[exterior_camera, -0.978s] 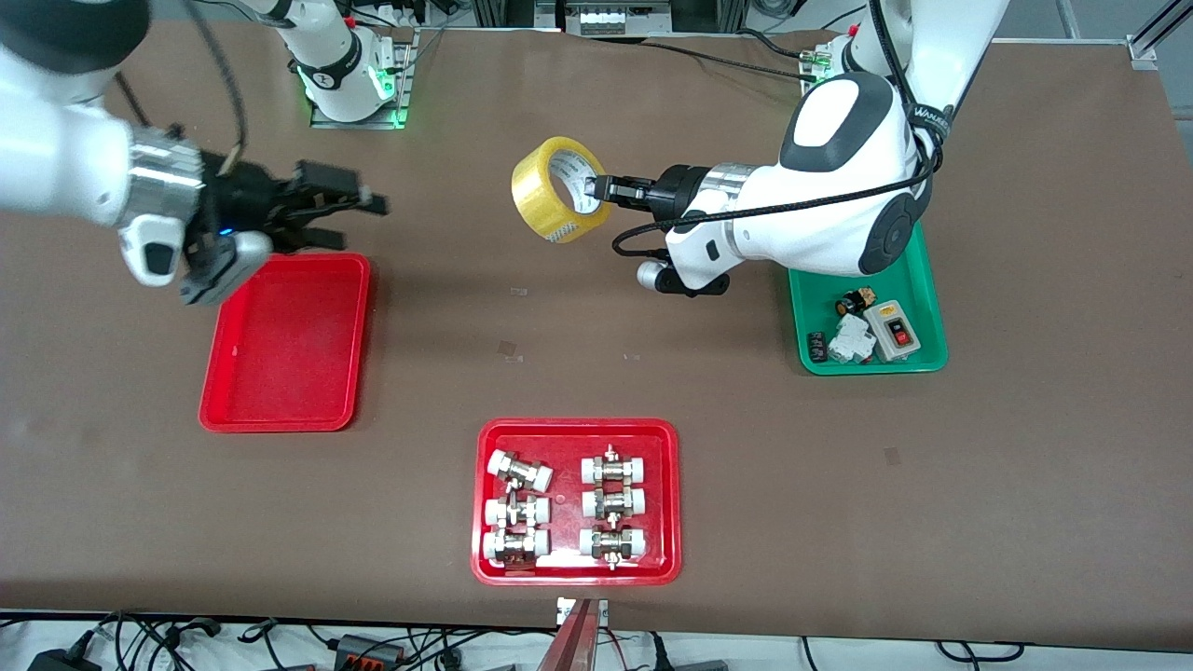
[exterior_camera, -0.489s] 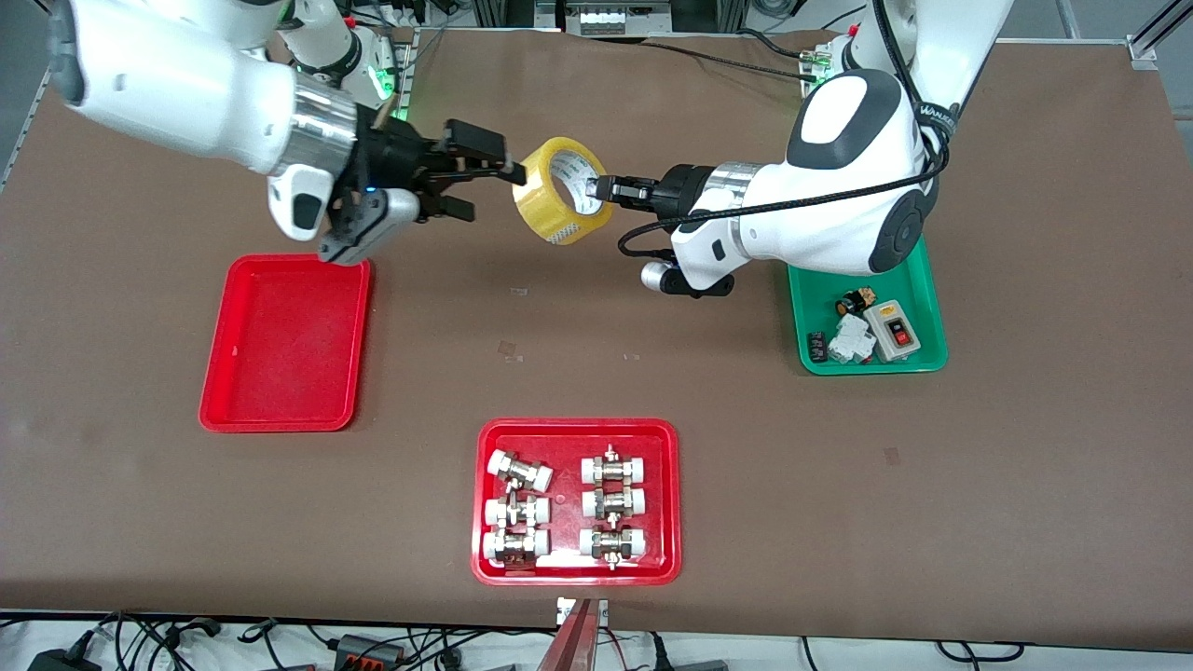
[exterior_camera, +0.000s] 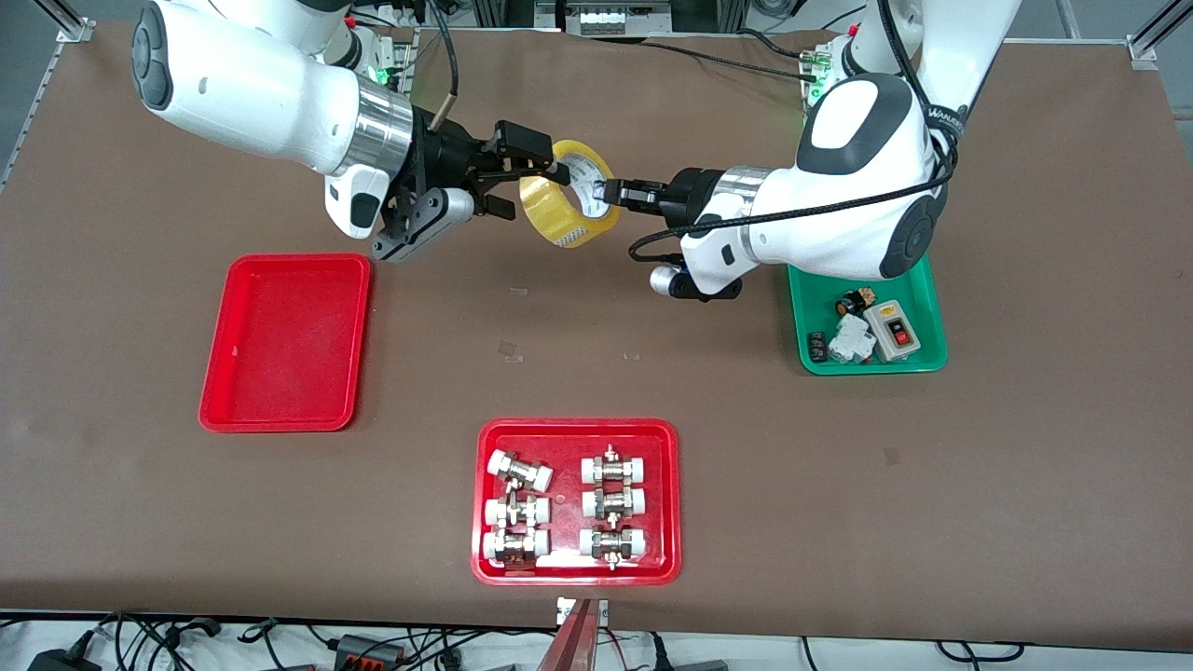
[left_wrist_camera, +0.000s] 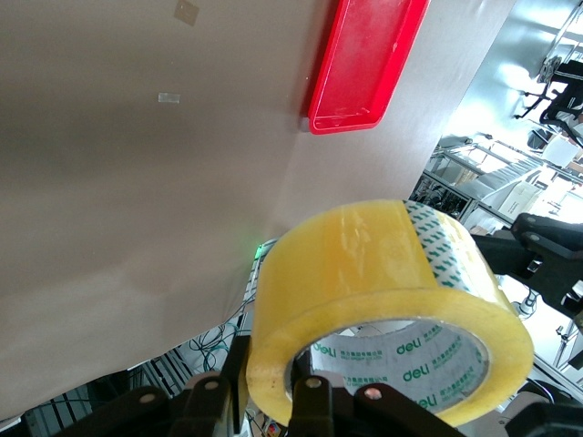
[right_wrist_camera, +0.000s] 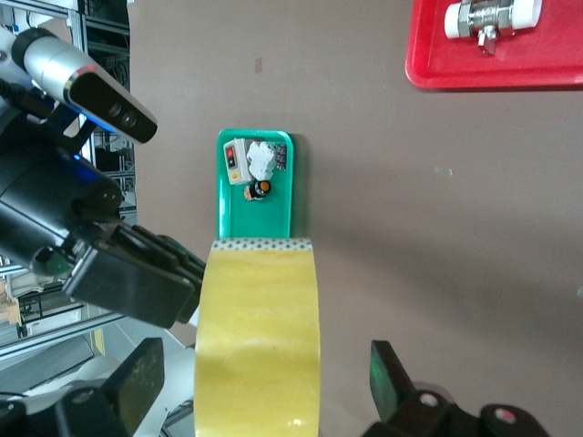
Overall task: Left arm passes tape to right arm into tray
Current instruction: 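Grasp the tape roll with the right gripper beside the left gripper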
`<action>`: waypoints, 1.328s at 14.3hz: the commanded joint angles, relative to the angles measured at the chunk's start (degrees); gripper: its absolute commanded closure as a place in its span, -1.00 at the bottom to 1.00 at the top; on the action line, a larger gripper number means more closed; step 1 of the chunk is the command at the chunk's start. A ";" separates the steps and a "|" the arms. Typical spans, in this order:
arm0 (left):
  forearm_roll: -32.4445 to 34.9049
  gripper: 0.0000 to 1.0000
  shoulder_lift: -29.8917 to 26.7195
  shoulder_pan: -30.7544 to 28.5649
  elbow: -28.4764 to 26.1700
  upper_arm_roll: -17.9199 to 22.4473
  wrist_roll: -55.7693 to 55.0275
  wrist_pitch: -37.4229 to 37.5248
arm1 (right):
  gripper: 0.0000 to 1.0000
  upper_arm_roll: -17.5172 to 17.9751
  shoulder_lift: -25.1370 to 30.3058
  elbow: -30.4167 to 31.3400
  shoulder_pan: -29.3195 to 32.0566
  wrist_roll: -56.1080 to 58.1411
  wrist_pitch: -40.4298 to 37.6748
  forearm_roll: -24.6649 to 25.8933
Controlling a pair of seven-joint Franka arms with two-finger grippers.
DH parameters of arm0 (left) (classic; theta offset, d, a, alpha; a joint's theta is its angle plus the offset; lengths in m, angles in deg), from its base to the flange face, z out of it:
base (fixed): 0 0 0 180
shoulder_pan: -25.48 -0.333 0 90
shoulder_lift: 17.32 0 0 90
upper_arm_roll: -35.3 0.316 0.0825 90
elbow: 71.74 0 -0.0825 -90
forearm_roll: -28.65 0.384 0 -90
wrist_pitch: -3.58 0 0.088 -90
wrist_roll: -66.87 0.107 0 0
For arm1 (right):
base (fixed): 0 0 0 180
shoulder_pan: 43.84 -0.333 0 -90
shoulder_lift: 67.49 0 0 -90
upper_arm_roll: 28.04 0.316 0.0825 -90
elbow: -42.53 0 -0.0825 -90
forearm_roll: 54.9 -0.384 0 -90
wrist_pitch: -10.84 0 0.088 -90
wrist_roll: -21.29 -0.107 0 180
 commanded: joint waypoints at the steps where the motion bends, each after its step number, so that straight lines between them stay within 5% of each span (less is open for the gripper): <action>1: -1.21 1.00 -0.21 -0.49 1.00 -0.01 -0.30 1.73 | -1.00 -0.60 -1.06 -1.58 -1.18 -0.29 0.78 -0.99; 6: -1.21 1.00 -0.21 -0.49 1.00 -0.01 -0.30 1.82 | 0.12 -0.60 -1.06 -1.58 -1.62 -1.08 0.08 -1.17; 12: -1.21 0.99 -0.29 -0.58 1.00 -0.01 -0.47 1.91 | 0.17 -0.60 -1.06 -1.49 -1.53 -0.81 -0.01 -1.17; 13: -1.12 0.69 -0.38 -0.67 0.91 -0.01 -0.56 2.17 | 0.17 -0.60 -1.06 -1.49 -1.53 -0.73 -0.01 -1.17; 14: -0.60 -0.98 -0.38 -1.19 1.00 0.08 -0.30 3.48 | 0.17 -0.60 -1.06 -1.49 -1.53 -0.72 -0.01 -1.17; 17: -0.24 -1.00 -0.99 -3.03 1.00 0.61 -0.39 5.68 | 0.17 -0.60 -1.06 -1.23 -1.36 0.24 -0.09 -1.08; 19: 5.87 -1.00 -1.26 -4.35 1.18 0.61 -0.39 6.74 | 0.17 -0.69 -1.50 -1.05 -1.09 0.51 -0.18 -0.64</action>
